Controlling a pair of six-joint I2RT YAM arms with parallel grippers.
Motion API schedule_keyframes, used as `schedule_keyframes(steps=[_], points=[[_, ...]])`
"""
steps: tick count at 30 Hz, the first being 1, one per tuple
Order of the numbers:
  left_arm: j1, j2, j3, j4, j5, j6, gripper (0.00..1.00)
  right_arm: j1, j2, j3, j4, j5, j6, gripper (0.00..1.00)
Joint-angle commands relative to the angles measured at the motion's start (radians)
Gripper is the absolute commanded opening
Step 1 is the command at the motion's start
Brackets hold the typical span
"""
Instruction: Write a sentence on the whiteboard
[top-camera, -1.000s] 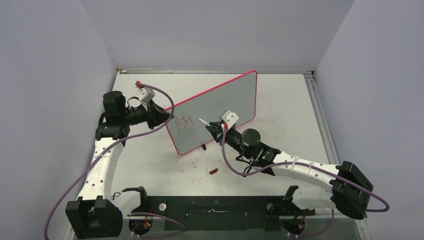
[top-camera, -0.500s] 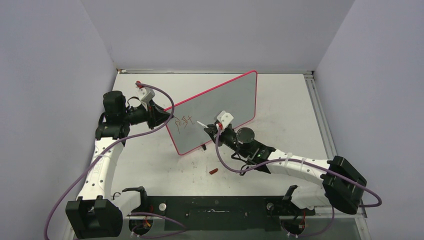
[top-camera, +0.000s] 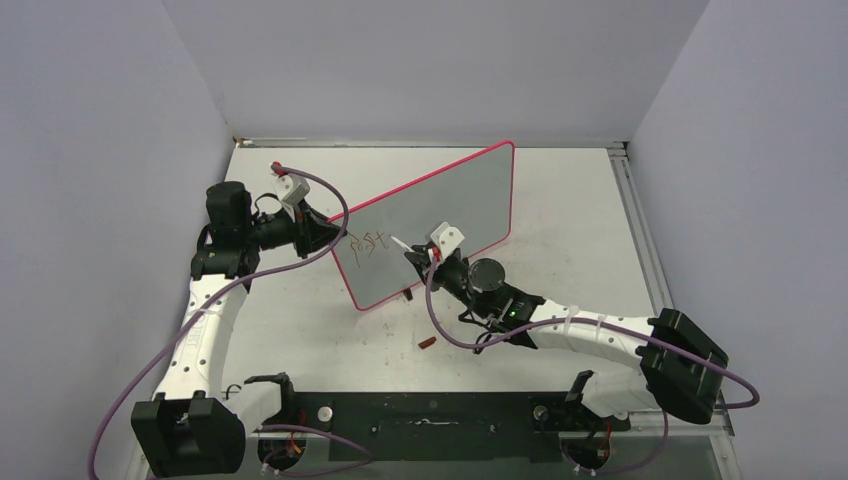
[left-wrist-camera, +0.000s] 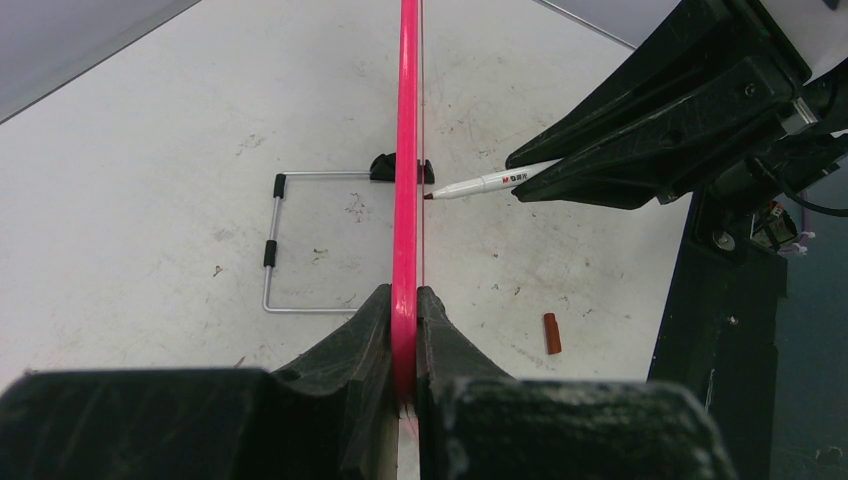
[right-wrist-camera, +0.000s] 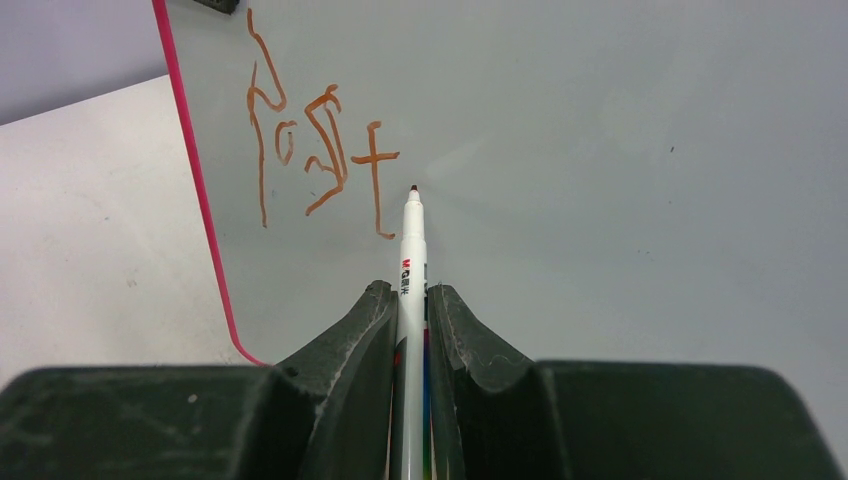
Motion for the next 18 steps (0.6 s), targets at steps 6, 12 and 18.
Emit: schedule_keyframes(steps=[6,12,18], points=[[0.005,0.016,0.018,-0.061,-0.014,0.038,0.0,0.008,0.017,0.05,0.089,0.031,-0.009,0.05],[0.005,0.015,0.018,-0.061,-0.011,0.038,0.0,0.009,0.03,0.049,0.097,0.041,-0.009,0.05],[0.005,0.014,0.019,-0.062,-0.009,0.038,0.0,0.01,0.035,0.051,0.099,0.042,-0.007,0.05]])
